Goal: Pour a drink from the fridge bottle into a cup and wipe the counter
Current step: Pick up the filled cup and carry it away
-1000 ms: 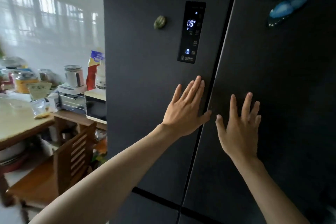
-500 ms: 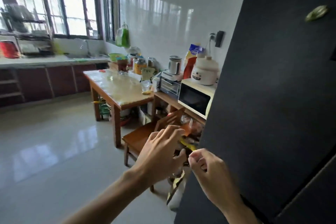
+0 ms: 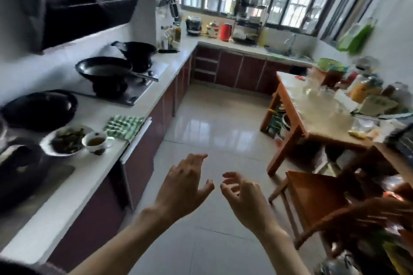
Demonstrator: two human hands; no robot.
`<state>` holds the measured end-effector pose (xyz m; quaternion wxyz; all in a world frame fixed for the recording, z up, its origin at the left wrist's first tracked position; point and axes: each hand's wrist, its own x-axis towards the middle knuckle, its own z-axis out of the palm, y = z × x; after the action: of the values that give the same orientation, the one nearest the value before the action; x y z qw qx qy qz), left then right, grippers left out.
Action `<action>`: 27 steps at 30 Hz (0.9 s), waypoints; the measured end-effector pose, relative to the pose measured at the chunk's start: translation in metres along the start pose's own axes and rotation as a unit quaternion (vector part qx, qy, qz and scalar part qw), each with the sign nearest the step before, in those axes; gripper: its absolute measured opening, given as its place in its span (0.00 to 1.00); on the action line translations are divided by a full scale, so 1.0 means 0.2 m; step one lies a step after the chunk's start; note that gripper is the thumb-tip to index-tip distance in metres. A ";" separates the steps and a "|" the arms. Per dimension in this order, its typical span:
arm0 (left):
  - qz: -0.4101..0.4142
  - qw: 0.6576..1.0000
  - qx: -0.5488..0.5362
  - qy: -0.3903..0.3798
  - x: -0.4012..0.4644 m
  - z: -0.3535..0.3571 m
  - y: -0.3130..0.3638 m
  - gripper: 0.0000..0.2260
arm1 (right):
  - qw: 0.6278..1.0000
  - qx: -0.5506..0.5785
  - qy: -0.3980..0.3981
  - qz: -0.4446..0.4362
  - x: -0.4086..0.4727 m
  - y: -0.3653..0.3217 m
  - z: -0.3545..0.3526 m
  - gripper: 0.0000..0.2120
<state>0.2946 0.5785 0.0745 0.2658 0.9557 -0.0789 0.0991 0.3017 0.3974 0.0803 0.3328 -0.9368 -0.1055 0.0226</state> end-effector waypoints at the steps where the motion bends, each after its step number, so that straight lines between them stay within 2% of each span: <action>1: -0.038 0.999 0.013 0.006 0.00 -0.01 -0.11 0.28 | 0.999 0.004 -0.027 -0.021 0.10 -0.02 0.08 0.17; 7: -0.238 0.967 0.075 0.043 0.03 -0.13 -0.55 0.29 | 0.981 0.022 -0.148 -0.127 0.62 -0.15 0.40 0.14; 10: -0.304 0.944 0.104 0.070 0.08 -0.19 -0.65 0.29 | 0.963 0.014 -0.195 -0.187 0.90 -0.25 0.50 0.12; 12: -0.317 0.935 0.143 0.071 0.08 -0.22 -0.72 0.31 | 0.949 0.009 -0.223 -0.221 1.02 -0.33 0.58 0.12; 21: -0.385 0.875 0.288 0.061 0.11 -0.26 -1.17 0.36 | 0.886 -0.077 -0.334 -0.313 1.42 -0.76 1.14 0.35; 25: -0.420 0.860 0.285 0.051 0.16 -0.19 -1.54 0.42 | 0.869 -0.099 -0.332 -0.354 1.57 -0.88 1.51 0.40; 27: -0.435 0.866 0.243 0.054 0.19 -0.16 -1.70 0.45 | 0.872 -0.100 -0.330 -0.347 1.65 -0.93 1.64 0.43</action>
<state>0.3951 0.8794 -0.0578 0.0455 0.9207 0.3854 0.0409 0.5524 0.8118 -0.0488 0.1695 -0.8064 -0.5289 0.2032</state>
